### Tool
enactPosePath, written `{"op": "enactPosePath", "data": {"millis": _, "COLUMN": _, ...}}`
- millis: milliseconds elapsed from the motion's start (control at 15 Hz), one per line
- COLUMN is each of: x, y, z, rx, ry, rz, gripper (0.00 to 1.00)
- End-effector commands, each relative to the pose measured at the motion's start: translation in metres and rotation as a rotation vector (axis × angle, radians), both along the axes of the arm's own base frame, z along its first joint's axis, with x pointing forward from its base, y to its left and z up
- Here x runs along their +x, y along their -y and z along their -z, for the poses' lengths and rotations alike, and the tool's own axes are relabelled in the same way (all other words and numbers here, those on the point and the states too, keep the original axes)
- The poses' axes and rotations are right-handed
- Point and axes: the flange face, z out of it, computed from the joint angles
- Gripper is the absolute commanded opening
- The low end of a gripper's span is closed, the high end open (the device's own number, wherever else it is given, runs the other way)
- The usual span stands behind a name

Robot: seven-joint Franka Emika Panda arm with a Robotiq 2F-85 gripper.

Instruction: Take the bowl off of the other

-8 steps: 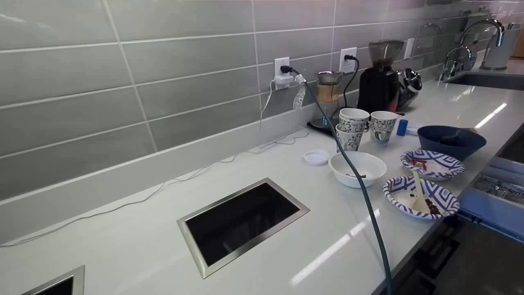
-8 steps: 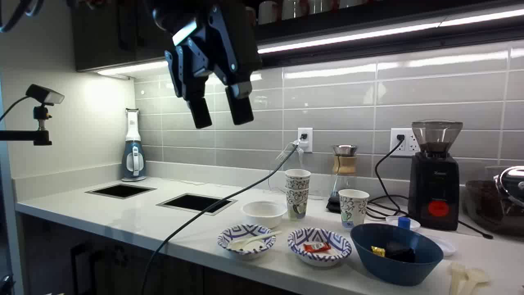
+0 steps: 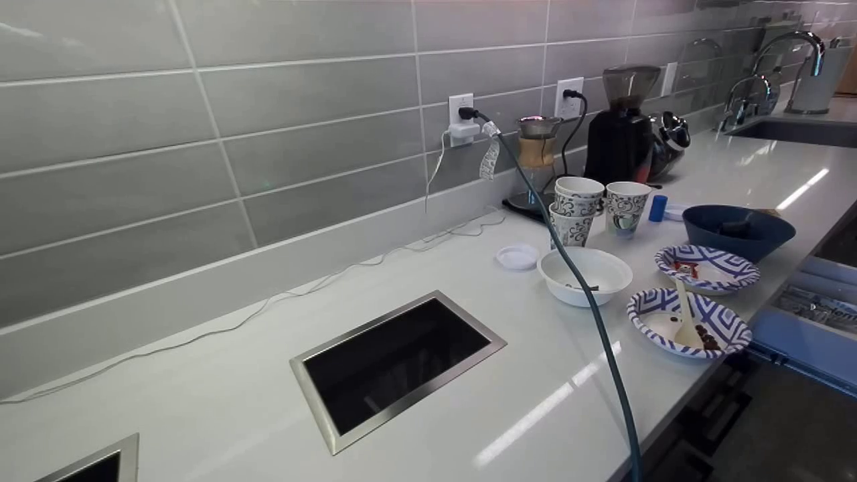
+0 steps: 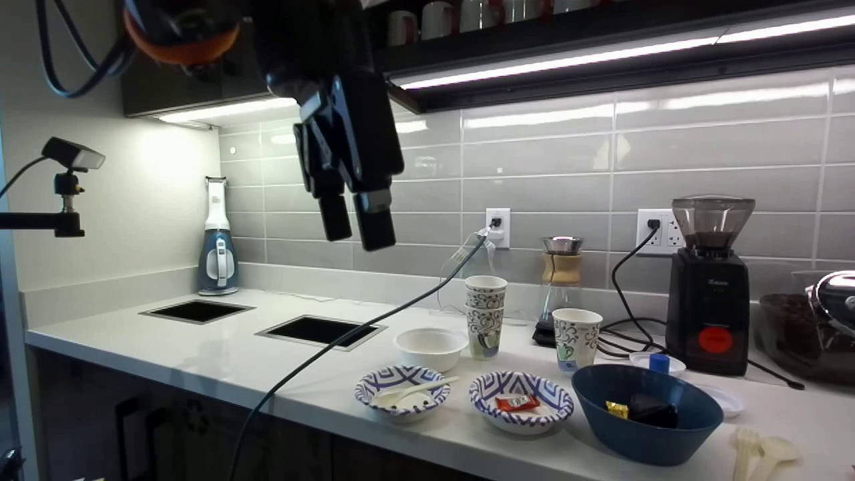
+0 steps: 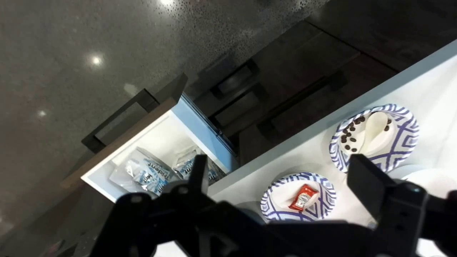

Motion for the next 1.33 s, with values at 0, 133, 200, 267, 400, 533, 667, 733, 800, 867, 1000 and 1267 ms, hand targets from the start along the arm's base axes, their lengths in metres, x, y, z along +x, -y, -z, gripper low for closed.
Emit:
{"op": "enactPosePath", "data": {"millis": 0, "x": 0.021, "y": -0.011, "z": 0.034, "rx": 0.016, "ry": -0.014, "rz": 0.197, "gripper": 1.00}}
{"op": "enactPosePath", "data": {"millis": 133, "x": 0.037, "y": -0.013, "z": 0.056, "rx": 0.061, "ry": -0.017, "rz": 0.295, "gripper": 1.00}}
{"op": "enactPosePath", "data": {"millis": 200, "x": 0.045, "y": -0.013, "z": 0.067, "rx": 0.079, "ry": -0.018, "rz": 0.344, "gripper": 1.00}}
{"op": "enactPosePath", "data": {"millis": 267, "x": 0.052, "y": -0.013, "z": 0.075, "rx": 0.099, "ry": -0.009, "rz": 0.391, "gripper": 1.00}}
{"op": "enactPosePath", "data": {"millis": 400, "x": 0.071, "y": -0.011, "z": 0.093, "rx": 0.169, "ry": -0.022, "rz": 0.465, "gripper": 1.00}}
{"op": "enactPosePath", "data": {"millis": 533, "x": 0.091, "y": -0.009, "z": 0.110, "rx": 0.231, "ry": -0.039, "rz": 0.488, "gripper": 1.00}}
{"op": "enactPosePath", "data": {"millis": 667, "x": 0.114, "y": -0.007, "z": 0.126, "rx": 0.274, "ry": -0.040, "rz": 0.512, "gripper": 1.00}}
{"op": "enactPosePath", "data": {"millis": 733, "x": 0.126, "y": -0.005, "z": 0.133, "rx": 0.283, "ry": -0.028, "rz": 0.528, "gripper": 1.00}}
{"op": "enactPosePath", "data": {"millis": 800, "x": 0.137, "y": -0.007, "z": 0.141, "rx": 0.292, "ry": -0.016, "rz": 0.539, "gripper": 1.00}}
{"op": "enactPosePath", "data": {"millis": 867, "x": 0.147, "y": -0.008, "z": 0.147, "rx": 0.306, "ry": -0.006, "rz": 0.548, "gripper": 1.00}}
{"op": "enactPosePath", "data": {"millis": 1000, "x": 0.163, "y": -0.008, "z": 0.161, "rx": 0.326, "ry": 0.010, "rz": 0.554, "gripper": 1.00}}
{"op": "enactPosePath", "data": {"millis": 1267, "x": 0.164, "y": -0.010, "z": 0.169, "rx": 0.343, "ry": 0.001, "rz": 0.544, "gripper": 1.00}}
